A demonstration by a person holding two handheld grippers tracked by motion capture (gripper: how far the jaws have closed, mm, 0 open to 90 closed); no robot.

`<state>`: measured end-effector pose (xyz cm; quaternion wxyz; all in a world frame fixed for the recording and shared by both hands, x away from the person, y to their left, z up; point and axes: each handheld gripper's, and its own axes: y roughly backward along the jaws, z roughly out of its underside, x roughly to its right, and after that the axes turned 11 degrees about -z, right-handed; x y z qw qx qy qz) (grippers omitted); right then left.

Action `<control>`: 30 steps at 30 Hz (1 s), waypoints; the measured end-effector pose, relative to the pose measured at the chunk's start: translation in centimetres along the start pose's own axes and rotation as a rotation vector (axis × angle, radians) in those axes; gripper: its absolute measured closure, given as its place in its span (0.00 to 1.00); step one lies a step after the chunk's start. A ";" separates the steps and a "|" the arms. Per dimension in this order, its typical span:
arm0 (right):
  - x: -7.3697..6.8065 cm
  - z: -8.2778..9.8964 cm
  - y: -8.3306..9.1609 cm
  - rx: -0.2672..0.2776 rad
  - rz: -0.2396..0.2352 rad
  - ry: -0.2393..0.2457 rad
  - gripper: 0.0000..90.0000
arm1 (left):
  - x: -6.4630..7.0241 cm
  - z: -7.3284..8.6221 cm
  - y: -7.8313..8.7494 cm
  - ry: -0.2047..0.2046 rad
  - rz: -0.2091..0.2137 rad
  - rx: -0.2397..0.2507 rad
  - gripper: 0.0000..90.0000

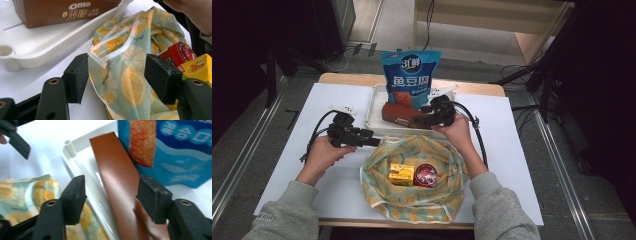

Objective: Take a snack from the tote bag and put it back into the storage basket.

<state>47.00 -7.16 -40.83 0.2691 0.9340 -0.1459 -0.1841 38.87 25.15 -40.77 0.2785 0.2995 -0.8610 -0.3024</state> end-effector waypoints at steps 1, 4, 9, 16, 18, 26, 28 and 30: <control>-0.2 0.0 -0.1 0.003 -0.003 0.007 0.51 | 0.0 0.0 0.0 -0.001 -0.001 0.001 0.41; -0.7 -0.1 -0.5 0.006 -0.007 0.014 0.56 | 0.0 0.0 0.1 -0.001 -0.004 0.002 0.41; -1.0 0.1 -1.2 -0.003 -0.018 0.004 0.68 | 0.0 0.0 0.1 0.000 -0.007 0.006 0.41; -1.3 0.3 -1.9 -0.017 -0.052 -0.003 0.90 | -0.1 0.0 0.1 -0.001 -0.011 0.006 0.41; -1.4 0.4 -2.1 -0.027 -0.058 -0.003 0.98 | 0.0 0.0 0.1 -0.002 -0.010 0.006 0.41; -1.0 0.7 -3.4 -0.065 -0.052 -0.020 1.00 | 0.0 0.0 0.2 -0.003 -0.011 0.006 0.41; -0.8 0.7 -3.8 -0.075 -0.045 -0.026 1.00 | -0.1 0.0 0.1 -0.003 -0.011 0.004 0.41; -0.5 0.6 -4.0 -0.082 -0.036 -0.035 1.00 | 0.0 0.0 0.0 -0.001 -0.010 0.003 0.41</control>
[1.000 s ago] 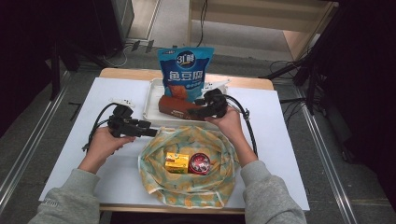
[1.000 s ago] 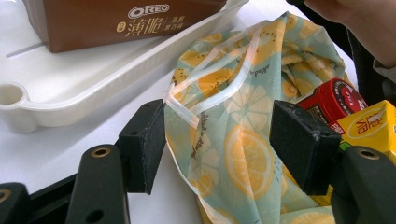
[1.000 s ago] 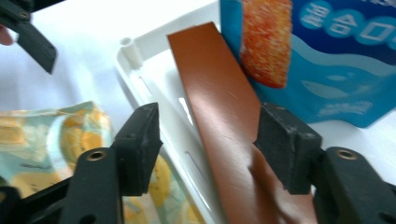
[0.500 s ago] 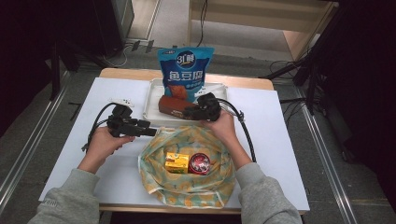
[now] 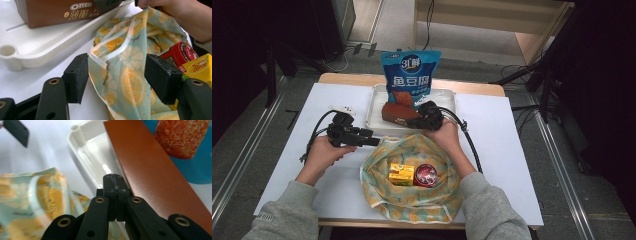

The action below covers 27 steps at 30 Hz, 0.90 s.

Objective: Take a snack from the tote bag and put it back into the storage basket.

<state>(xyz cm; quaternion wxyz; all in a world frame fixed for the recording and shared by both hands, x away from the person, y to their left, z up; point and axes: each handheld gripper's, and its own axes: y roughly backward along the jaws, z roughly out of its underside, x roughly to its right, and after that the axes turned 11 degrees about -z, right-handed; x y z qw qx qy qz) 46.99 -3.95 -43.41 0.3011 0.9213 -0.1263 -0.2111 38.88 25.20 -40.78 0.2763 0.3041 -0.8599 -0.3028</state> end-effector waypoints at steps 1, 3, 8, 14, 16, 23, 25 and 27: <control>0.0 0.0 0.0 0.000 0.000 0.000 1.00 | 0.0 0.0 0.0 -0.004 -0.001 -0.002 0.41; 0.3 0.0 -0.2 0.004 0.012 -0.003 1.00 | 0.1 0.0 0.0 -0.007 -0.001 -0.001 0.41; 0.7 -0.1 -0.1 0.013 0.014 -0.023 1.00 | 0.0 0.0 0.0 -0.006 0.002 -0.002 0.41; 0.9 0.0 -0.6 -0.010 0.049 -0.027 1.00 | 0.1 0.0 0.0 -0.004 0.002 -0.004 0.41; 1.2 0.0 -0.7 -0.006 0.050 -0.040 1.00 | 0.0 0.0 0.0 -0.006 0.002 -0.001 0.41; 1.8 -0.4 -1.6 -0.006 0.071 -0.048 1.00 | 0.0 0.0 0.0 -0.006 0.007 -0.001 0.41; 1.9 -0.4 -1.6 -0.003 0.077 -0.051 1.00 | 0.0 0.0 0.0 -0.005 0.007 -0.001 0.41; 2.1 -0.5 -1.6 0.006 0.082 -0.061 1.00 | 0.0 0.0 0.0 -0.005 0.007 -0.003 0.41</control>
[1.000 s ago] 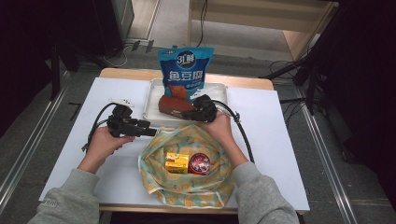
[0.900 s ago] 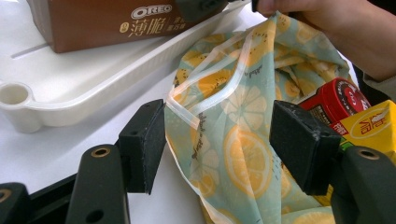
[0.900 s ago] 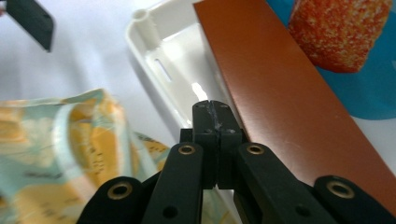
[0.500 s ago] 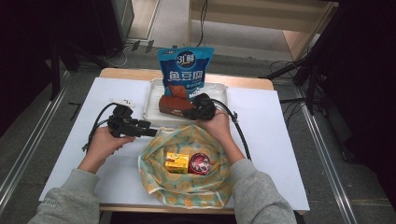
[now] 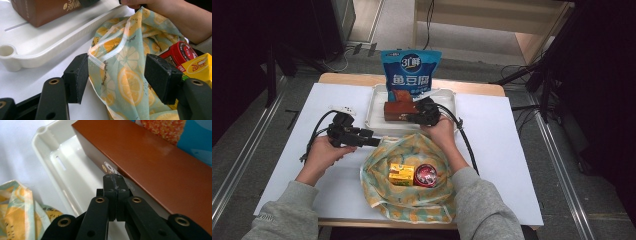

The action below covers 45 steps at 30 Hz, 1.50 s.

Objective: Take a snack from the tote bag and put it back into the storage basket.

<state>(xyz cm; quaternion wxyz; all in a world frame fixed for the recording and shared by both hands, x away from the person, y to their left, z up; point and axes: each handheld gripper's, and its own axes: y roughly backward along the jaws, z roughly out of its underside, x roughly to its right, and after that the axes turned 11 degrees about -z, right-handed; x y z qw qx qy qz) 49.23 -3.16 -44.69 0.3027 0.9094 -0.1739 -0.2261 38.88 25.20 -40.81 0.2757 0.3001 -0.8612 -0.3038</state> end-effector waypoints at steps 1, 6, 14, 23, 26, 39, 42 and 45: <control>0.1 0.0 0.0 0.005 -0.001 -0.002 1.00 | 0.0 0.0 0.0 0.001 -0.001 0.000 0.41; 0.4 -0.2 -0.4 0.018 0.012 -0.016 1.00 | 0.0 0.0 0.0 -0.002 0.000 0.000 0.41; 0.7 -0.6 -0.9 0.036 0.045 -0.027 1.00 | 0.1 0.0 0.0 -0.003 0.002 0.003 0.41; 1.3 -0.7 -1.0 0.041 0.049 -0.055 1.00 | 0.2 0.0 -0.1 -0.007 0.006 -0.001 0.41; 1.3 -0.7 -1.0 0.035 0.053 -0.052 1.00 | 0.2 0.0 -0.1 -0.006 0.006 0.000 0.41; 0.5 -0.8 0.1 0.034 0.013 -0.047 0.99 | 0.4 -0.1 0.0 -0.016 0.006 0.005 0.41; 0.5 -0.8 0.5 0.035 0.001 -0.050 0.98 | 0.4 -0.1 0.0 -0.018 0.007 0.006 0.41; 0.2 -0.8 1.0 0.036 -0.004 -0.044 0.95 | 0.4 -0.1 0.0 -0.018 0.006 0.006 0.41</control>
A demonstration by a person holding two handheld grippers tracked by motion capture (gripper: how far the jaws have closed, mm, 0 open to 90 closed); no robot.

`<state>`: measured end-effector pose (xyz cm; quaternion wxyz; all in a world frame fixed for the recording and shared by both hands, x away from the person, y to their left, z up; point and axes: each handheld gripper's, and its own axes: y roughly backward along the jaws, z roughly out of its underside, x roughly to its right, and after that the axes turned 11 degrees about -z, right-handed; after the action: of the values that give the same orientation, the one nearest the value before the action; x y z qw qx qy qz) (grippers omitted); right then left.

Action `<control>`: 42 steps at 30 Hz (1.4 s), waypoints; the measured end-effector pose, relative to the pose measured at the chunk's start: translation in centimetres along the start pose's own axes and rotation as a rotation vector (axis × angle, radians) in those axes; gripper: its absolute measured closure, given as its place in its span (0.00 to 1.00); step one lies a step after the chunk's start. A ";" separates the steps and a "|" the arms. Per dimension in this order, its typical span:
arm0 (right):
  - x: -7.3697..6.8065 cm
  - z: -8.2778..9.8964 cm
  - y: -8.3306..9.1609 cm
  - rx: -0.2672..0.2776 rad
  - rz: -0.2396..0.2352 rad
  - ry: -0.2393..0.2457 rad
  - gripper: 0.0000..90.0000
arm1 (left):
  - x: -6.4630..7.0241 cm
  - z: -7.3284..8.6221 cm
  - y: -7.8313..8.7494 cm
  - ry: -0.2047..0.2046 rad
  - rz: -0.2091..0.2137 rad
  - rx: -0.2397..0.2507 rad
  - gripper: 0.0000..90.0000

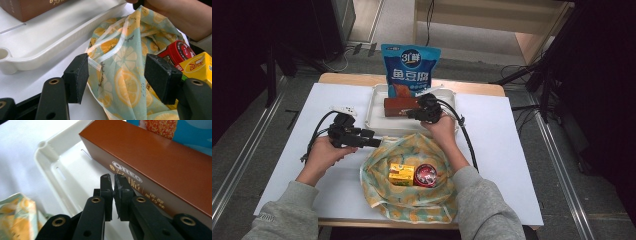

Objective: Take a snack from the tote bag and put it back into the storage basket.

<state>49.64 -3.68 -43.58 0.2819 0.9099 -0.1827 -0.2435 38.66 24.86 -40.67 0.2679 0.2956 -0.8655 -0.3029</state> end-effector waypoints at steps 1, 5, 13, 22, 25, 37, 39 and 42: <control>-0.1 0.0 0.2 0.001 -0.001 0.003 0.94 | 0.0 0.0 0.0 -0.001 0.000 0.000 0.41; -0.3 0.1 1.2 0.003 -0.010 0.003 0.89 | 0.0 0.0 0.0 -0.002 -0.001 0.001 0.41; -1.0 0.5 2.4 0.019 -0.021 0.017 0.83 | 0.1 0.0 0.1 -0.003 0.001 0.001 0.41; -2.0 1.0 3.9 0.032 -0.039 0.040 0.71 | 0.2 -0.1 0.0 -0.007 0.001 0.001 0.41; -2.3 1.3 4.3 0.036 -0.043 0.044 0.66 | 0.3 -0.1 0.0 -0.009 0.000 0.000 0.41; -2.9 2.8 5.9 0.039 -0.040 0.053 0.57 | 0.5 -0.1 0.0 -0.017 0.002 0.000 0.41; -2.9 3.0 6.0 0.026 -0.034 0.054 0.56 | 0.6 -0.1 -0.1 -0.017 0.002 0.002 0.41; -2.9 3.3 6.1 0.034 -0.045 0.046 0.55 | 0.6 -0.1 -0.1 -0.023 0.005 -0.001 0.41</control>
<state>44.31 -8.47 -41.31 0.2652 0.9236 -0.1600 -0.2258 38.36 24.35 -40.44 0.2590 0.2900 -0.8690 -0.3059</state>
